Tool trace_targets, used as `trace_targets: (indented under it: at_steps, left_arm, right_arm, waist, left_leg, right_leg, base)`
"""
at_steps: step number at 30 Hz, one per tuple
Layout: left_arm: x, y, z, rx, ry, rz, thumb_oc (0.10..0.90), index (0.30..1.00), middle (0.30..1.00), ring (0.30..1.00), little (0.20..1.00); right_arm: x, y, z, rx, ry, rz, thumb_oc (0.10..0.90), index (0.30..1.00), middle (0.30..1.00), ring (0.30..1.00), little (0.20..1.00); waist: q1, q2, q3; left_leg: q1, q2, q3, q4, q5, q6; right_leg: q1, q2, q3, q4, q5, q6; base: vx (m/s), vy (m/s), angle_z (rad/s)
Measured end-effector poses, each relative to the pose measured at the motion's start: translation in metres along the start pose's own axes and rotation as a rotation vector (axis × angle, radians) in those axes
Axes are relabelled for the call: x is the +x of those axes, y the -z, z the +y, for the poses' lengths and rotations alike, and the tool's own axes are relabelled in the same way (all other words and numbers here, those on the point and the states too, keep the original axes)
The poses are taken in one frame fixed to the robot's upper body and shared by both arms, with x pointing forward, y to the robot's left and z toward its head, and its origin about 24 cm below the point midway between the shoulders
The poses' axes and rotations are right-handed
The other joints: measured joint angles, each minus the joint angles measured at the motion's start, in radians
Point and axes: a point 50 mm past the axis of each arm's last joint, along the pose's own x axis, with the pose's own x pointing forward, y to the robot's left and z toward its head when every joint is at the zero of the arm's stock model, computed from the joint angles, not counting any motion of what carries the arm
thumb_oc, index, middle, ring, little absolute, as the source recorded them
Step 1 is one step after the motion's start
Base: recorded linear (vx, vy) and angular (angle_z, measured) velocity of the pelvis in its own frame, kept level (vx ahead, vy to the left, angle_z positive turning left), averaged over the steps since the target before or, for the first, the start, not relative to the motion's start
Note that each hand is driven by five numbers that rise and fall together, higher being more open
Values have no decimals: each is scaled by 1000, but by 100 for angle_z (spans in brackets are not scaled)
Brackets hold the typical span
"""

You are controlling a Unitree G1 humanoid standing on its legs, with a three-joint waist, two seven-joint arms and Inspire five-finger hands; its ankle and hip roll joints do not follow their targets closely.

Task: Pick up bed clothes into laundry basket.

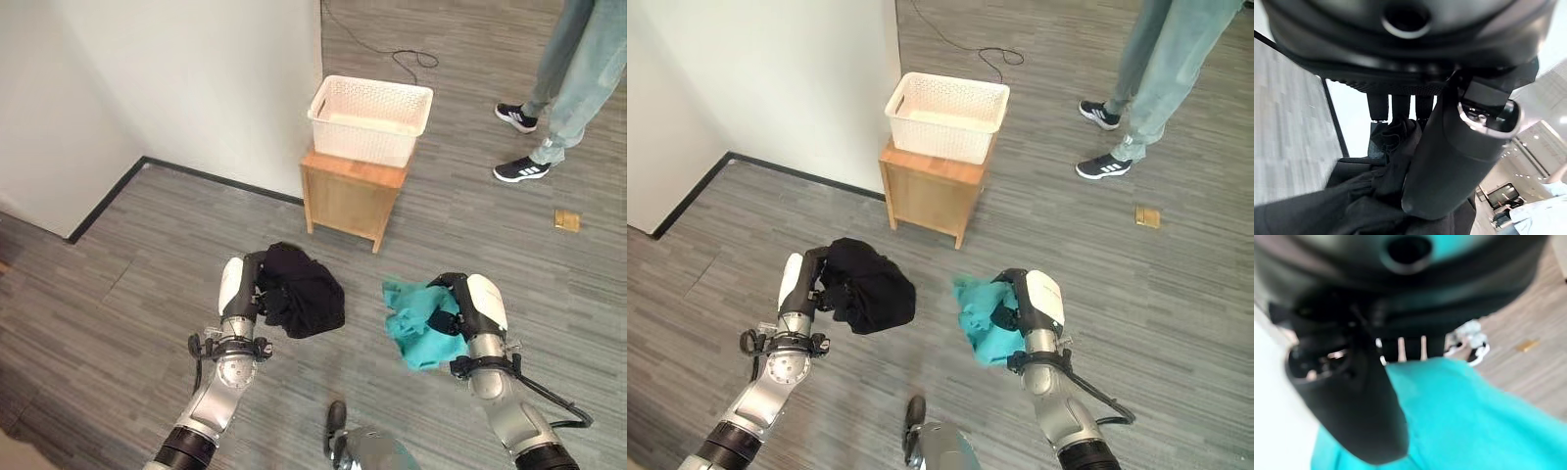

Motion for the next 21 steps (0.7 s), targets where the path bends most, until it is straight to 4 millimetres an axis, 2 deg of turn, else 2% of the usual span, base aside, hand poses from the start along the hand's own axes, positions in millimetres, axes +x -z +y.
trace_targets:
  at_steps: [1,2,3,4,5,6,7,8,9,10,12,13,14,15,16,17,18,19,20,21]
  left_arm:
    - [0,3,0,-4,9,13,400,300,300,300,300]
    - [0,2,-1,-23,18,18,400,300,300,300,300]
    - [0,1,1,-22,16,10,400,300,300,300,300]
    - [0,3,8,-11,-8,12,400,300,300,300,300]
    - [0,4,10,-3,-16,15,400,300,300,300,300]
    - [0,5,14,8,-24,11,400,300,300,300,300]
    - [1,6,14,11,-24,14,400,300,300,300,300]
    - [0,7,12,5,-21,20,400,300,300,300,300]
    - [-1,7,11,-3,-22,25,400,300,300,300,300]
    - [-2,8,9,-10,-21,35,400,300,300,300,300]
    - [-5,10,6,-26,-21,50,400,300,300,300,300]
    - [-6,10,5,-32,-19,53,400,300,300,300,300]
    - [-7,10,4,-36,-18,57,400,300,300,300,300]
    - [-9,11,0,-45,-12,67,400,300,300,300,300]
    - [-10,12,-2,-52,-9,73,400,300,300,300,300]
    - [-11,11,-5,-62,-3,75,400,300,300,300,300]
    - [-11,9,-7,-66,4,67,400,300,300,300,300]
    - [-10,6,-9,-64,17,55,400,300,300,300,300]
    - [-8,3,-10,-69,24,45,400,300,300,300,300]
    - [-7,1,-10,-68,26,38,400,300,300,300,300]
  right_arm:
    - [8,-8,-3,3,-12,-32,400,300,300,300,300]
    - [11,-15,-15,31,33,-59,400,300,300,300,300]
    - [11,-22,-26,64,77,-89,400,300,300,300,300]
    - [11,-32,-34,95,108,-140,400,300,300,300,300]
    - [11,-35,-40,100,122,-176,400,300,300,300,300]
    - [11,-38,-45,94,126,-201,400,300,300,300,300]
    - [11,-35,-50,63,127,-214,400,300,300,300,300]
    - [9,-30,-52,47,123,-197,400,300,300,300,300]
    - [5,-24,-51,40,116,-174,400,300,300,300,300]
    - [1,-18,-48,28,99,-150,400,300,300,300,300]
    - [-6,-9,-43,10,65,-113,400,300,300,300,300]
    - [-9,-6,-42,-9,56,-104,400,300,300,300,300]
    - [-10,-5,-41,-18,48,-99,400,300,300,300,300]
    - [-15,0,-39,-38,33,-85,400,300,300,300,300]
    - [-18,4,-36,-46,23,-61,400,300,300,300,300]
    - [-22,8,-34,-62,10,-39,400,300,300,300,300]
    - [-24,10,-32,-68,4,-29,400,300,300,300,300]
    - [-26,11,-31,-68,1,-15,400,300,300,300,300]
    - [-26,10,-33,-73,4,-19,400,300,300,300,300]
    - [-26,7,-35,-72,15,-29,400,300,300,300,300]
  waist:
    - [8,-11,7]
    - [18,-11,7]
    - [18,-12,7]
    - [52,-8,5]
    - [53,21,3]
    - [78,31,-1]
    - [70,71,-14]
    - [74,101,-23]
    - [81,108,-23]
    - [84,114,-25]
    - [96,133,-33]
    - [108,147,-42]
    - [105,155,-47]
    - [100,177,-63]
    - [92,185,-70]
    - [92,186,-74]
    - [71,175,-76]
    - [57,173,-76]
    - [67,158,-72]
    - [71,156,-69]
  left_leg:
    - [-53,-23,2,18,-23,29]
    - [-127,-31,27,-42,-47,52]
    - [-173,-22,54,-83,-63,64]
    - [-199,-1,114,-247,-81,83]
    - [-220,32,135,-386,-83,92]
    - [-213,45,170,-580,-61,83]
    - [-230,79,236,-783,-4,59]
    - [-253,89,277,-910,32,58]
    - [-269,88,315,-974,41,69]
    - [-282,78,349,-999,46,67]
    - [-306,61,381,-992,65,110]
    - [-305,53,382,-975,77,129]
    - [-302,44,379,-972,87,159]
    - [-272,30,382,-978,103,188]
    - [-233,20,372,-993,185,247]
    - [-181,8,377,-1025,278,265]
    - [-143,-26,371,-1051,255,279]
    - [-110,-39,342,-1062,258,270]
    - [-67,-64,297,-1061,201,284]
    - [-46,-74,295,-1061,203,275]
  right_leg:
    - [18,-5,20,-11,12,32]
    - [35,7,79,-20,18,50]
    - [67,16,106,-56,-19,110]
    - [89,31,151,-83,-41,179]
    - [96,36,109,-61,-107,218]
    - [97,47,123,-46,-98,186]
    - [135,91,138,-88,-88,116]
    - [166,119,157,-108,-94,99]
    - [196,125,163,-119,-89,53]
    - [231,126,175,-137,-102,44]
    - [299,120,202,-162,-111,29]
    - [330,113,207,-176,-133,66]
    - [344,109,221,-178,-137,62]
    - [378,105,229,-176,-149,82]
    - [404,96,236,-150,-162,99]
    - [392,65,255,-45,-205,166]
    - [340,52,248,103,-215,187]
    - [256,26,215,316,-243,208]
    - [188,-27,211,487,-244,227]
    - [153,-62,200,570,-243,219]
  base:
    - [758,-25,-147]
    - [545,86,-73]
    - [535,127,-108]
    - [580,165,-101]
    - [637,150,-147]
    - [850,155,-111]
    - [833,124,-102]
    - [752,139,-71]
    - [548,134,-58]
    - [535,191,-59]
    - [537,221,-76]
    - [334,125,-78]
    - [298,97,-67]
    - [292,91,-41]
    - [505,156,-41]
    - [349,104,-14]
    - [481,182,16]
    - [255,102,23]
    - [386,151,9]
    - [274,-14,15]
